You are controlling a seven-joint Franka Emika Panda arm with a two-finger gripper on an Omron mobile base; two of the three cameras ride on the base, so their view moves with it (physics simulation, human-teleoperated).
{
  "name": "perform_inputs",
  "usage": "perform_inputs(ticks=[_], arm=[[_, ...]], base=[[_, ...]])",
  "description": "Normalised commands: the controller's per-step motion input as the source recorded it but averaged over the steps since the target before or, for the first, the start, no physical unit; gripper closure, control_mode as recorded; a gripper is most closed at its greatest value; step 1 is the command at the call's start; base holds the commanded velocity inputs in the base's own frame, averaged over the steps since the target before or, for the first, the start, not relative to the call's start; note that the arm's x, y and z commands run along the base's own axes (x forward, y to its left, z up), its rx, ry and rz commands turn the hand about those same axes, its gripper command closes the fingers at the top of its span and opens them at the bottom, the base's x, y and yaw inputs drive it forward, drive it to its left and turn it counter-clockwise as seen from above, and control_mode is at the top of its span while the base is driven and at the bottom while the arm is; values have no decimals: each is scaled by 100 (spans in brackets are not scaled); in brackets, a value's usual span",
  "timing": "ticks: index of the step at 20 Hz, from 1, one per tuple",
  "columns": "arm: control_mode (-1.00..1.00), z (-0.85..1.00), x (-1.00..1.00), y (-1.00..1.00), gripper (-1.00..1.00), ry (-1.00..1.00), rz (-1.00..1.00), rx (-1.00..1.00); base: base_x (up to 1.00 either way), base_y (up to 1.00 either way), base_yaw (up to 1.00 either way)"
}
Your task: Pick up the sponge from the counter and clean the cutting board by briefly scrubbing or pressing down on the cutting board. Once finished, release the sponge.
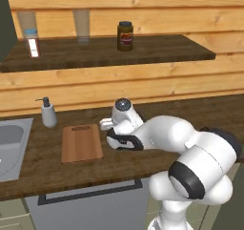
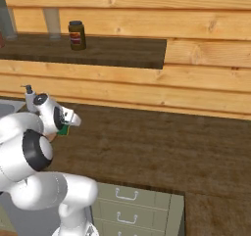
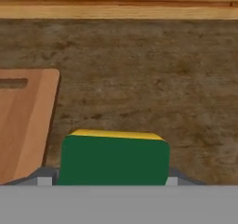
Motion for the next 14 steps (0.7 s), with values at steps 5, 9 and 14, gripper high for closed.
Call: perform_inputs(ticks=[5,9,14], arm=[[-100,6,43,0,100,-2,-41,2],[-100,11,67,17,100,1,-19,4],[-100,2,64,18,100,0,-15,0]], base=[[0,0,0],[0,0,0],[0,0,0]])
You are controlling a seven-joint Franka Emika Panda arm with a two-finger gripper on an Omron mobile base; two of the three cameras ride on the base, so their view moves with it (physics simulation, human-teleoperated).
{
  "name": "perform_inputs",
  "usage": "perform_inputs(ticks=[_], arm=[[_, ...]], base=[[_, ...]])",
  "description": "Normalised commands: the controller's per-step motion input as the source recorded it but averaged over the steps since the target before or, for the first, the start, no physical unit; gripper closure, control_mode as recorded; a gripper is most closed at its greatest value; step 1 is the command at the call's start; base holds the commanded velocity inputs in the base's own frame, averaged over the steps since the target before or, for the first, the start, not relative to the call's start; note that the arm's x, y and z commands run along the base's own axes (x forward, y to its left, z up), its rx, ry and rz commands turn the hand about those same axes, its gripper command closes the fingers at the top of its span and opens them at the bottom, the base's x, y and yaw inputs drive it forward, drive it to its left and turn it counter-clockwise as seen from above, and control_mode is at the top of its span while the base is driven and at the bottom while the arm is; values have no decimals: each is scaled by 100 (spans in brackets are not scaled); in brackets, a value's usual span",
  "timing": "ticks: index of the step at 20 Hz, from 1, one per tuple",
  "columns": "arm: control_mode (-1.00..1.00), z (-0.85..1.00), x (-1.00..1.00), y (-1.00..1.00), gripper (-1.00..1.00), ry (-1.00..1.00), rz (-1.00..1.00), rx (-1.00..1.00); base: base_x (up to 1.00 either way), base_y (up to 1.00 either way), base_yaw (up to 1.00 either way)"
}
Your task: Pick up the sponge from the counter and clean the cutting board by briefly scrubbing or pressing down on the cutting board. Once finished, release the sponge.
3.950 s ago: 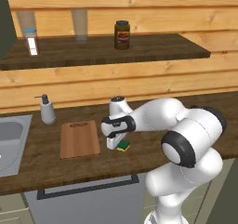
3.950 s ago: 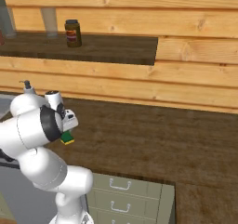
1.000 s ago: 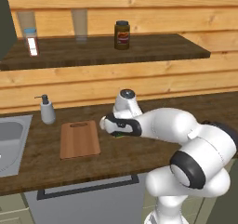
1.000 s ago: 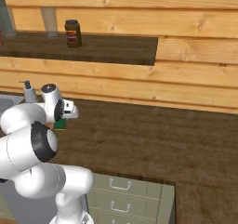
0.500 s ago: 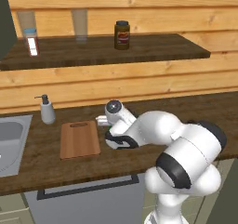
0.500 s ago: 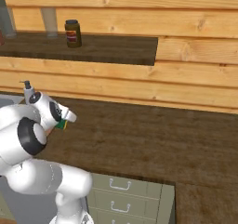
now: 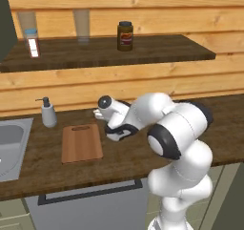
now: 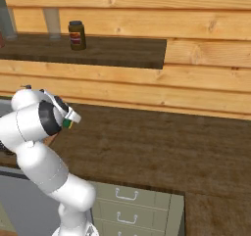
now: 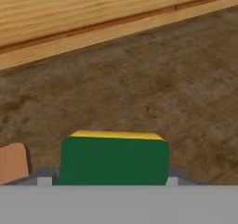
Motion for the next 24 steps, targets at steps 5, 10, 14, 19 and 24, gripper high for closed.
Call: perform_inputs(ticks=[5,10,14,19,24], arm=[[-100,0,67,29,100,0,-11,0],[-100,-14,58,39,100,-4,-1,0],[-100,-23,47,42,100,-3,-1,0],[-100,-17,35,24,100,0,0,0],[-100,-18,14,12,100,-6,0,0]], base=[[0,0,0],[0,0,0],[0,0,0],[0,0,0],[0,0,0]])
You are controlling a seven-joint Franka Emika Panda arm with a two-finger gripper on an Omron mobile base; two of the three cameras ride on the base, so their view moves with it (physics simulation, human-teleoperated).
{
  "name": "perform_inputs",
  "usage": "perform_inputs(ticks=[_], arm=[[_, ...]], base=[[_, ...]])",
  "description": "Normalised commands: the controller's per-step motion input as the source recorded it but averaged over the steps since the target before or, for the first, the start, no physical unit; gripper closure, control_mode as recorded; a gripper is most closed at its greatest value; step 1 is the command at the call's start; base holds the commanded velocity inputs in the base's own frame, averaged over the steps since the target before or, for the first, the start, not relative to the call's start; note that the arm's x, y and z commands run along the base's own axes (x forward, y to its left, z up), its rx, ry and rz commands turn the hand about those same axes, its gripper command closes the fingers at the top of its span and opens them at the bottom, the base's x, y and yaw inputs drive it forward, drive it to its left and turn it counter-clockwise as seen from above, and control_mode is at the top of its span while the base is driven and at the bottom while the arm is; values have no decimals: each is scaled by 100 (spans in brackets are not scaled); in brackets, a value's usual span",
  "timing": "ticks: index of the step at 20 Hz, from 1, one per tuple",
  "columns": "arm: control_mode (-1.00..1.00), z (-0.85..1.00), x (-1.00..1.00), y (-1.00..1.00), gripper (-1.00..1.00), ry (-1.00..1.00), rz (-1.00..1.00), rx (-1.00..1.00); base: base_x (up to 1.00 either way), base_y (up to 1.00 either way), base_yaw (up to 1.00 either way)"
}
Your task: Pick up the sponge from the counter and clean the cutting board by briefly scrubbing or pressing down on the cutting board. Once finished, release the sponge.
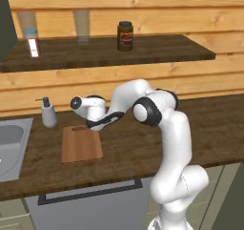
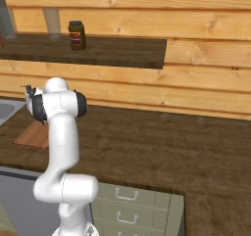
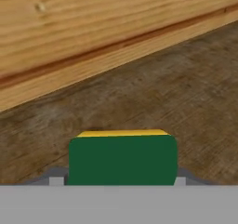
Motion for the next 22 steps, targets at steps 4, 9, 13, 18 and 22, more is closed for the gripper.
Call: perform_inputs(ticks=[4,9,13,18,22], arm=[[-100,-38,0,2,100,-7,0,0],[-100,-35,-7,0,100,0,1,0],[-100,-30,-24,0,100,0,0,3],[-100,-32,-37,12,100,0,0,3],[-100,-28,-54,14,100,0,0,5]], base=[[0,0,0],[0,0,0],[0,0,0],[0,0,0],[0,0,0]])
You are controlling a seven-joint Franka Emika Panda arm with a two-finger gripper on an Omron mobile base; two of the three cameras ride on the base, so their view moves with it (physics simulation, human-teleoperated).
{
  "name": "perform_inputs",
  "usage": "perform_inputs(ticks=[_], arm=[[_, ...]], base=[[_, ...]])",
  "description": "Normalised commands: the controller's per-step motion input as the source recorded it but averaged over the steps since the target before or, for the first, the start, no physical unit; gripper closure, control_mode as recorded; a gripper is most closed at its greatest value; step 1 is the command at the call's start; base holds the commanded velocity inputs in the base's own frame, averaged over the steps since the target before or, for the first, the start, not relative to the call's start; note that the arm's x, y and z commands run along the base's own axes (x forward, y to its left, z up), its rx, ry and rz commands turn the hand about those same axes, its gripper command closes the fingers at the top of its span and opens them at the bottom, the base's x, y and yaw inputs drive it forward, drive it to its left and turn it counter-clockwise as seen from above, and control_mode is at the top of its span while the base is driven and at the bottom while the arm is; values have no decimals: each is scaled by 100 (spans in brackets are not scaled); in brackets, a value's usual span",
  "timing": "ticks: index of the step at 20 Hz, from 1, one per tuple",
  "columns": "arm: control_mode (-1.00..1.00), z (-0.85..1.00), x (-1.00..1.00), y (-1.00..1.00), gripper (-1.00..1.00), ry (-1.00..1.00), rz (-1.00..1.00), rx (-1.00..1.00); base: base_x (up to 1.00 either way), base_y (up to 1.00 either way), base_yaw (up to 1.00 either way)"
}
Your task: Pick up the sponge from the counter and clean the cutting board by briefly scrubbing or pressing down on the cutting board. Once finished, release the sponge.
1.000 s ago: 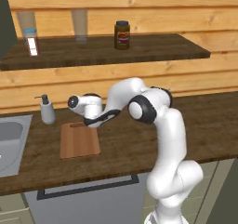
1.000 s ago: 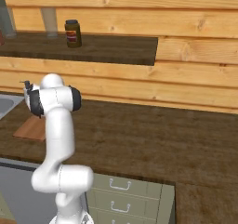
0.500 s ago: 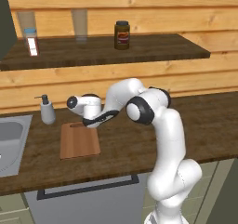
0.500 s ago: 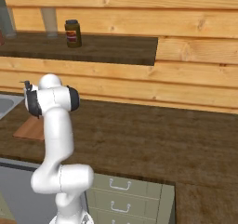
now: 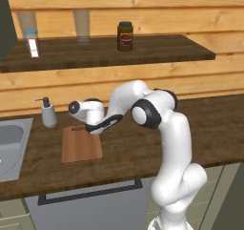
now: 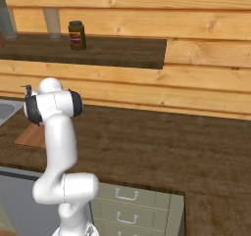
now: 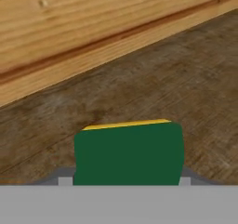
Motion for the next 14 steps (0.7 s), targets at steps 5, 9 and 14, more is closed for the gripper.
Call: perform_inputs(ticks=[5,9,14], arm=[[-100,-44,-55,14,100,0,1,5],[-100,-67,-71,15,100,0,2,2],[-100,-48,-52,7,100,16,8,3]], base=[[0,0,0],[0,0,0],[0,0,0]])
